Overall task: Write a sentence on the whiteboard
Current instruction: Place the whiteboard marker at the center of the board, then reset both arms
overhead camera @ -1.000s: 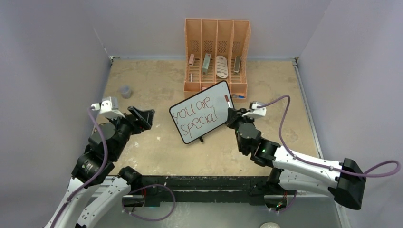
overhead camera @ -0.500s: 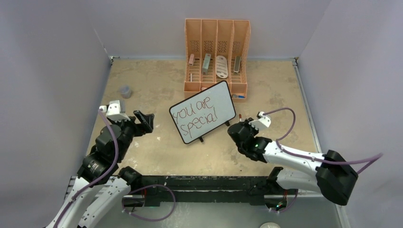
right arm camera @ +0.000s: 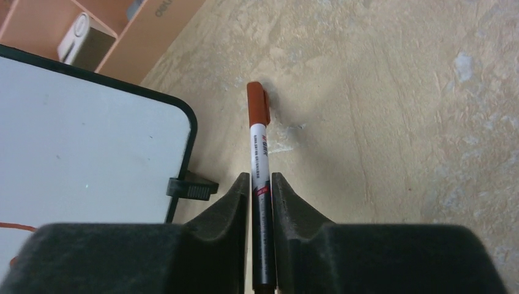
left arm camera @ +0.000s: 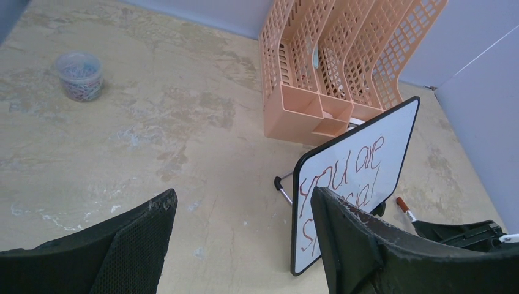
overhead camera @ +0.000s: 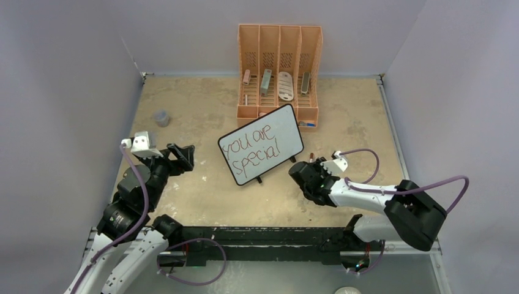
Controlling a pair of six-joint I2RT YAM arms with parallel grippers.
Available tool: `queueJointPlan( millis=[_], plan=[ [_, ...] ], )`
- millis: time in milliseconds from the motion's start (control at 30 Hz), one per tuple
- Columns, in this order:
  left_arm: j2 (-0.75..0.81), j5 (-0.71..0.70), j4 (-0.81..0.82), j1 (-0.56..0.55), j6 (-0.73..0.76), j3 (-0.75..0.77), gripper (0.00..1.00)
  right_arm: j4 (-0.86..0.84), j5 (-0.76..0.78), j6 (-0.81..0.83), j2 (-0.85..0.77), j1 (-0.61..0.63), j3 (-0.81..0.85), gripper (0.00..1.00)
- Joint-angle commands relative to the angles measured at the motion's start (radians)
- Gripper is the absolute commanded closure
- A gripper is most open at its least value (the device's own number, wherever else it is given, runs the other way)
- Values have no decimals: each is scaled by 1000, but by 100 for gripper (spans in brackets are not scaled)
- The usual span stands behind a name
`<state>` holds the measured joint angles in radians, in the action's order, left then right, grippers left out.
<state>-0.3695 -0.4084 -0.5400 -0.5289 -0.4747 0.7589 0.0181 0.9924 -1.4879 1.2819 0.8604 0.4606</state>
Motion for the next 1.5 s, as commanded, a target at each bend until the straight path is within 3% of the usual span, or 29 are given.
queueJointPlan(
  millis=[0, 267, 433, 567, 733, 900, 1233, 1467],
  plan=[
    [9, -8, 42, 13, 23, 0, 22, 41, -13, -69, 22, -8, 1, 76],
    [6, -1, 42, 23, 24, -1, 22, 79, -35, -96, -23, -8, -11, 58],
    [6, -3, 30, 23, 26, 1, 21, 174, -12, -33, -131, -8, 36, 36],
    [16, -6, 2, 23, 56, 32, 18, 254, 52, 101, -277, -7, 103, 20],
    [56, -35, -3, 23, 132, 41, 8, 243, 135, 380, -464, -8, 191, 7],
    [110, -23, 7, 23, 161, 25, 3, 245, 183, 612, -600, -7, 282, 2],
    [222, -12, 16, 22, 167, -30, 2, 263, 206, 937, -854, -6, 402, 1],
    [312, -47, 47, 22, 159, -72, 2, 119, 162, 1109, -1023, -6, 324, 1]
  ],
)
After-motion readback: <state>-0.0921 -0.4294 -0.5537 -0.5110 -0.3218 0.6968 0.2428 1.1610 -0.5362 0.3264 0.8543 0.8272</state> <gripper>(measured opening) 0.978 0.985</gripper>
